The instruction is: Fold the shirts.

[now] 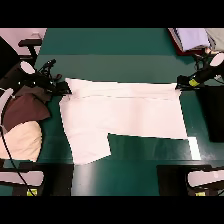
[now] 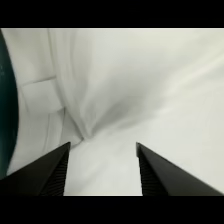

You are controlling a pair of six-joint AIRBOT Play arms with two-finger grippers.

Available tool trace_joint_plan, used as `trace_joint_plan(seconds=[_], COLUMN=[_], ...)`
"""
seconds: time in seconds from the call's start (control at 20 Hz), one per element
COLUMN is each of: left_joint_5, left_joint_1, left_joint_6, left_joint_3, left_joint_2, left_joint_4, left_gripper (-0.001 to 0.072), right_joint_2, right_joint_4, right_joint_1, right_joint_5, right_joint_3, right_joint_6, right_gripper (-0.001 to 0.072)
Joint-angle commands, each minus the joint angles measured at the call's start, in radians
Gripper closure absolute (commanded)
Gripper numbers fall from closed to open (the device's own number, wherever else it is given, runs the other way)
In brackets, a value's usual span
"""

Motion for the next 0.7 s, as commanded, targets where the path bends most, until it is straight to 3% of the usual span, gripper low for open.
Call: trace_joint_plan(seconds=[0.0, 0.4, 0.65], left_joint_5=[-0.104, -0.118, -0.047], left_joint_1=[0.0, 0.0, 0.0], left_joint_6=[-0.031, -0.145, -0.158], left_joint_3=[-0.041, -0.713, -0.895], left_joint_2=[0.09, 0.632, 0.713], left_joint_4=[0.007, 0.0, -0.078], left_gripper=[0.0205, 0.0205, 0.0205], right_joint_2=[0.083, 0.467, 0.532], right_joint_4=[0.083, 0.084, 0.084], right_joint_1=[-0.033, -0.08, -0.079], right_joint_5=[0.066, -0.014, -0.031], right_joint_3=[-0.036, -0.381, -0.434], right_joint_6=[-0.04, -0.047, -0.047], right_gripper=[0.0364, 0.0365, 0.0365])
